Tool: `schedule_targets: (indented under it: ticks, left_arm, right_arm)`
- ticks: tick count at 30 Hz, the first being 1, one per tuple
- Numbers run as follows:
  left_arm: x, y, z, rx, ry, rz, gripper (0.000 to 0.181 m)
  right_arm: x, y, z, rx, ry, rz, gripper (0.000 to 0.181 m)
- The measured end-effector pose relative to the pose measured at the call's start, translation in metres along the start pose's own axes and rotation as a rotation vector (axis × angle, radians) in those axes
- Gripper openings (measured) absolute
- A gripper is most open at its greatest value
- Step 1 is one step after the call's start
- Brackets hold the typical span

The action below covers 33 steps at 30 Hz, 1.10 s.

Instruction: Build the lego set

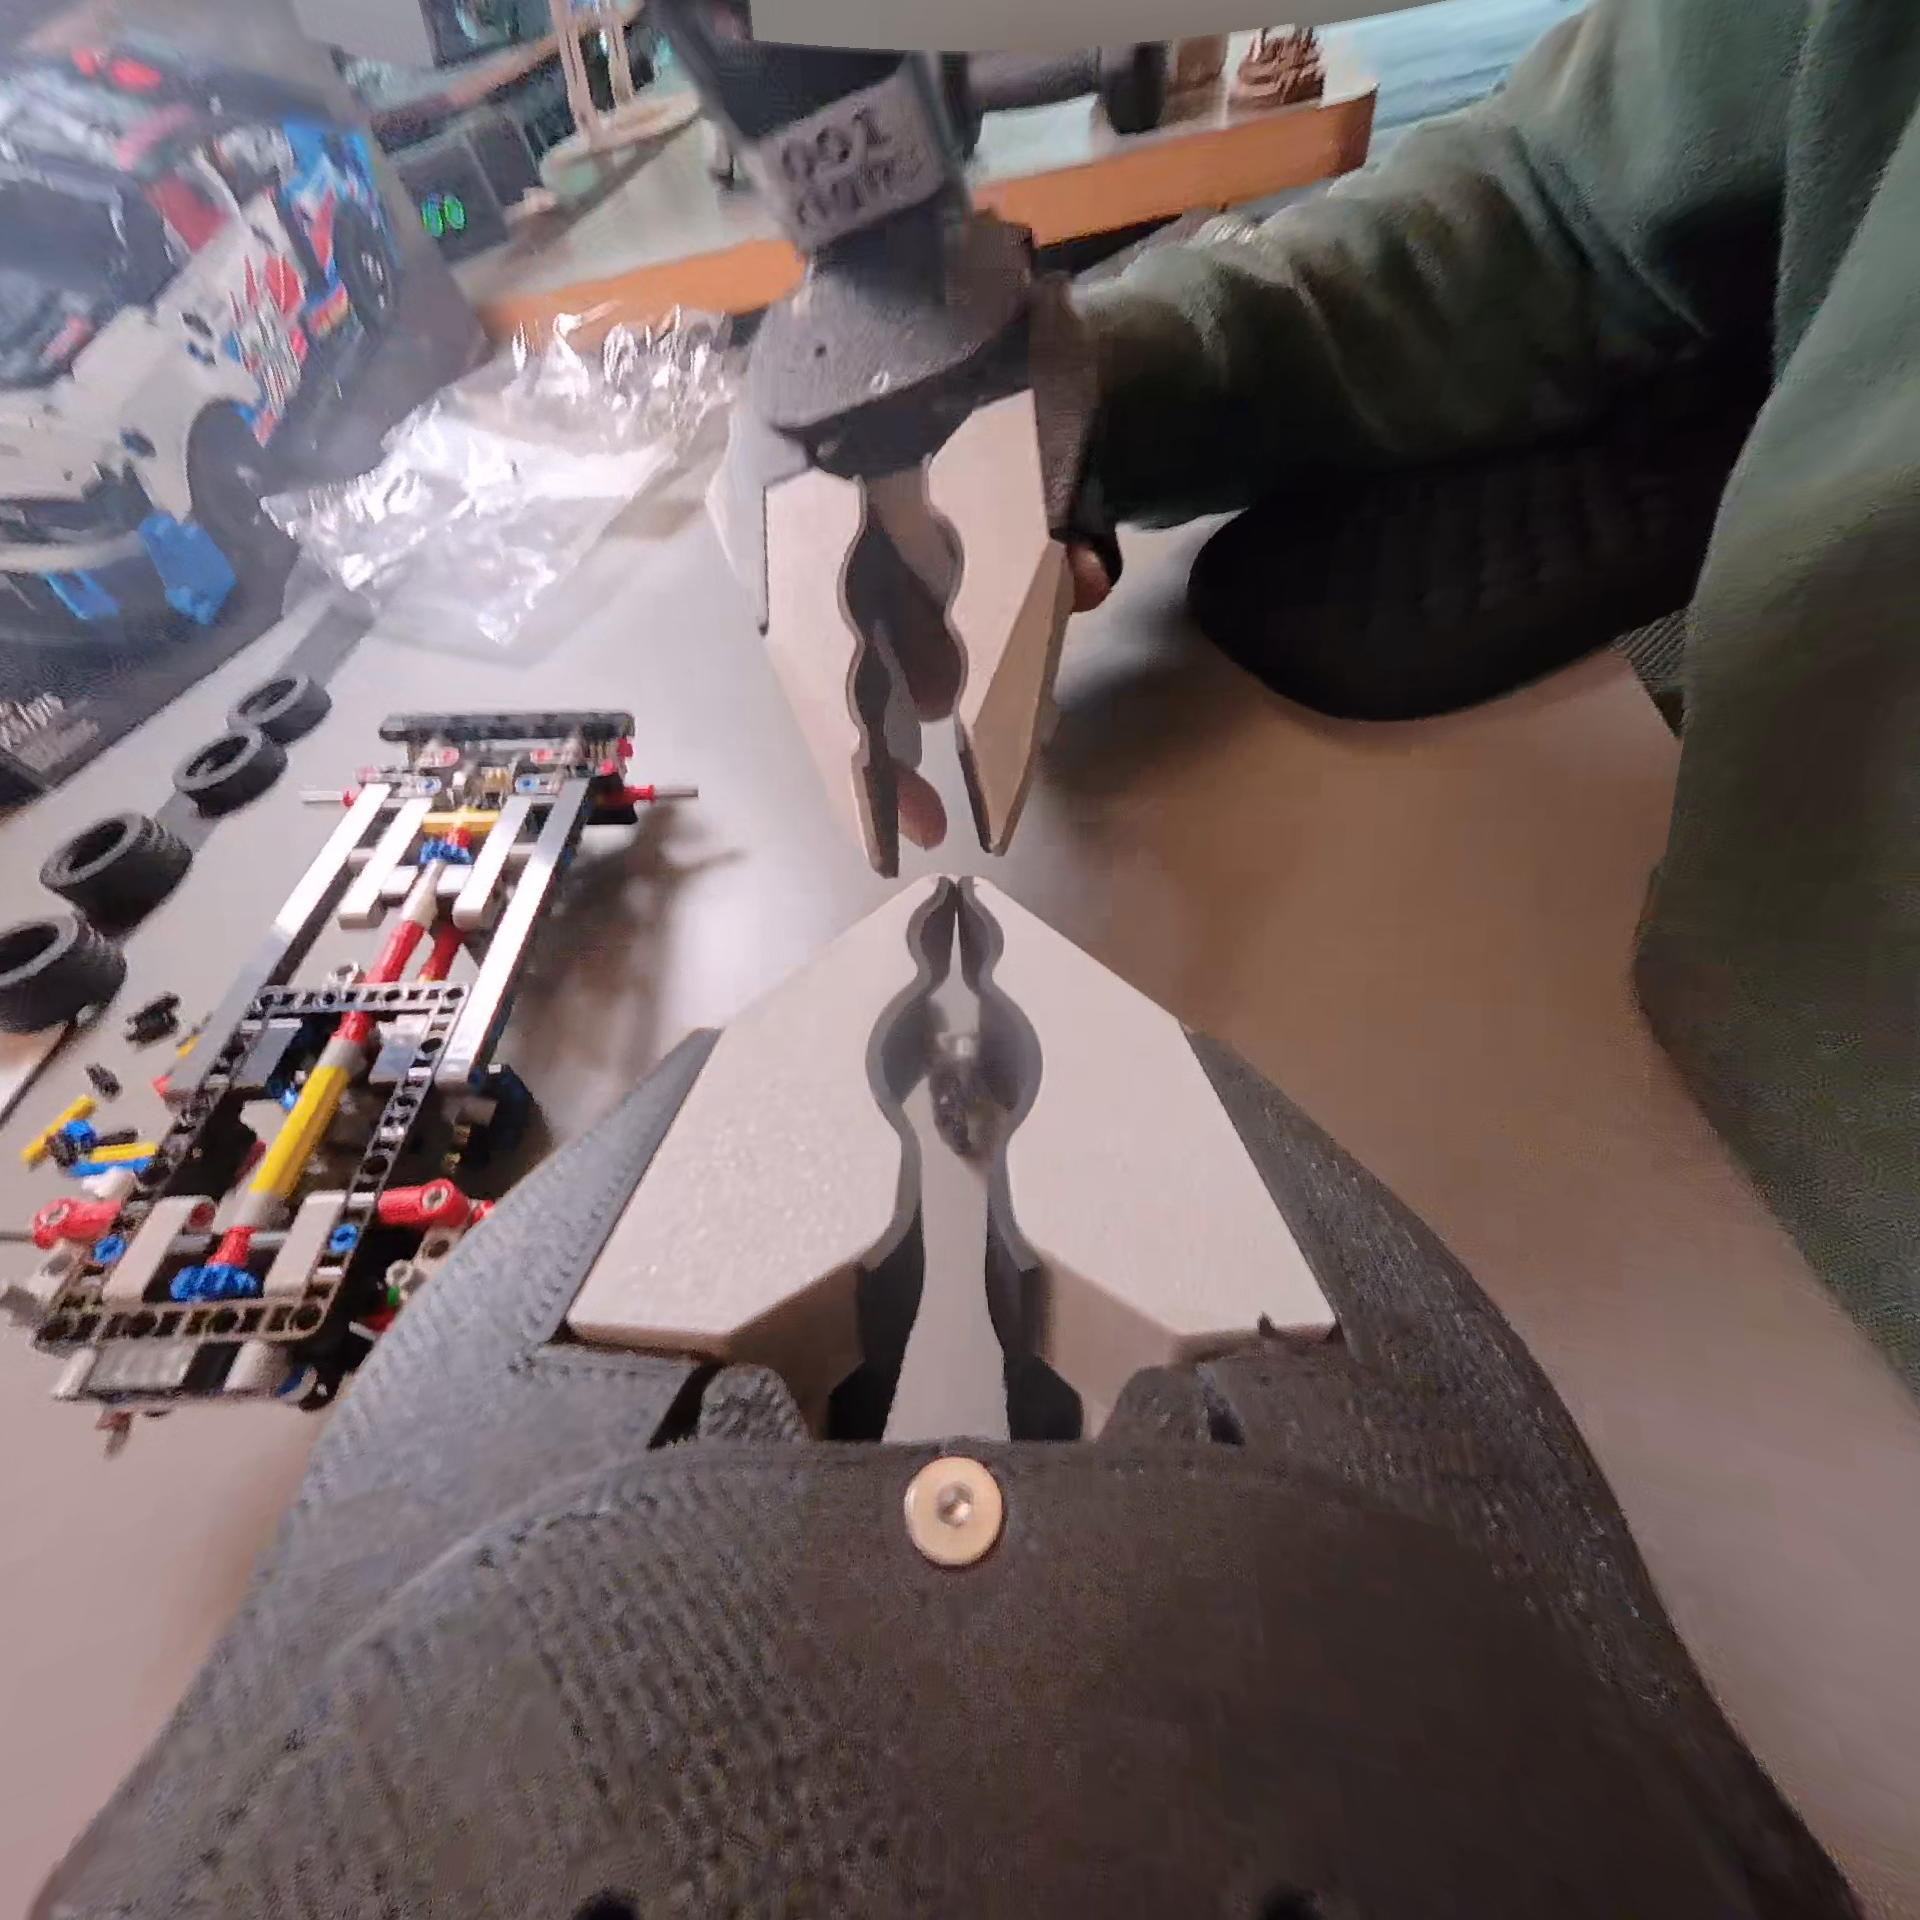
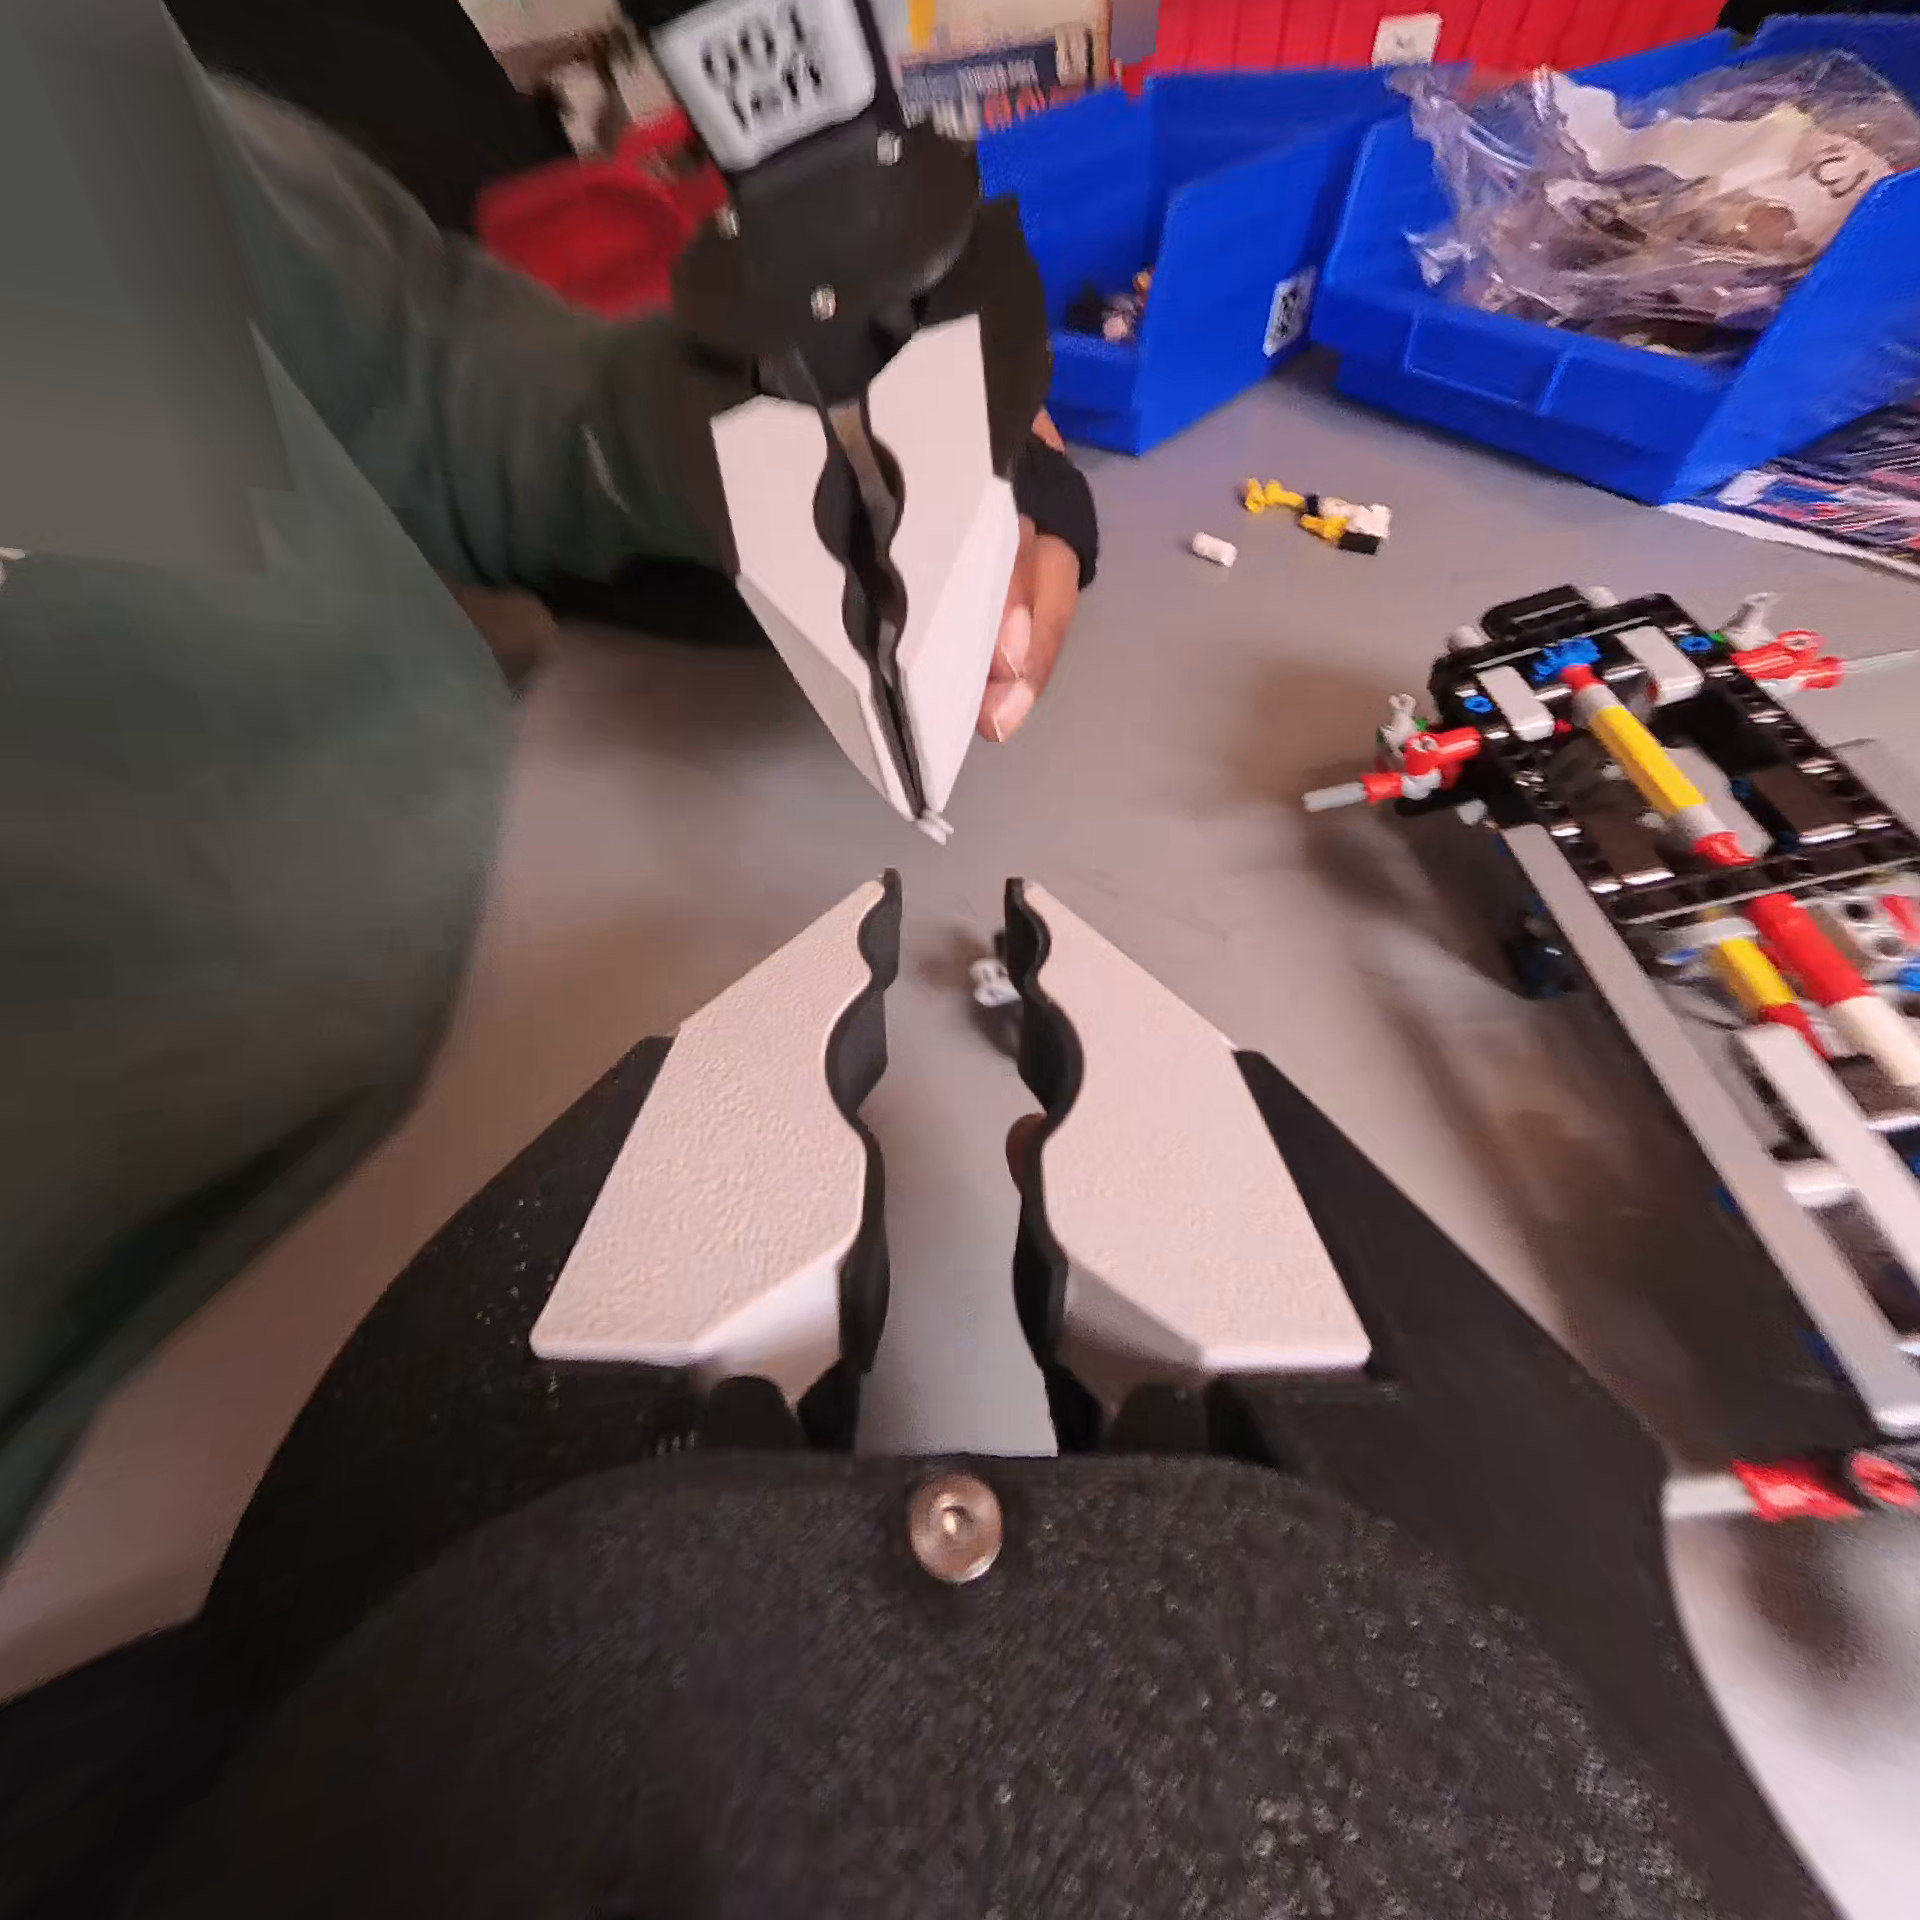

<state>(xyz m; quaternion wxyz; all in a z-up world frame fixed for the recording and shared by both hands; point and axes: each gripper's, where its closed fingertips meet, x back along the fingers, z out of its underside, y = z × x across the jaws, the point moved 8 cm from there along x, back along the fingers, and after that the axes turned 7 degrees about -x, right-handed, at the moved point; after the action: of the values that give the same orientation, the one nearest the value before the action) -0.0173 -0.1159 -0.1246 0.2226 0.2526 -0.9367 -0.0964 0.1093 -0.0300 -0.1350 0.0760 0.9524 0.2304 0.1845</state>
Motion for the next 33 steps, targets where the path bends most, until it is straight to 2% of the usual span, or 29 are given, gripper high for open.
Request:
schedule_targets:
  ticks: [2, 6, 16, 18, 20, 23, 25, 30, 33]
  left_arm:
    - [0.002, -0.003, -0.006, -0.038, -0.049, -0.003, 0.0]
    - [0.003, -0.009, -0.011, -0.091, -0.079, -0.001, 0.0]
    - [0.003, -0.011, -0.01, -0.073, -0.099, 0.011, 0.0]
    - [0.005, -0.006, -0.008, 0.013, -0.141, 0.006, 0.0]
    - [0.008, 0.004, -0.003, 0.194, -0.189, 0.024, 0.005]
    - [0.01, 0.013, 0.005, 0.498, -0.277, 0.134, 0.011]
    - [0.01, 0.016, 0.005, 0.623, -0.349, 0.184, 0.011]
    - [0.003, 0.016, 0.008, 0.77, -0.369, 0.228, 0.013]
    - [0.004, 0.016, 0.006, 0.813, -0.422, 0.241, 0.014]
  right_arm:
    - [-0.001, 0.003, -0.003, -0.082, -0.069, -0.075, 0.015]
    - [-0.006, 0.009, -0.004, -0.15, -0.086, -0.175, 0.013]
    - [-0.011, 0.013, -0.003, -0.093, -0.077, -0.141, 0.003]
    - [-0.01, 0.013, -0.005, -0.031, -0.102, -0.096, 0.001]
    - [-0.009, 0.016, -0.009, 0.095, -0.153, -0.014, 0.001]
    - [-0.007, 0.023, -0.015, 0.328, -0.193, 0.157, 0.001]
    - [-0.007, 0.026, -0.019, 0.449, -0.209, 0.251, 0.001]
    - [-0.009, 0.032, -0.024, 0.714, -0.196, 0.471, 0.0]
    - [-0.013, 0.035, -0.023, 0.84, -0.156, 0.548, 0.001]
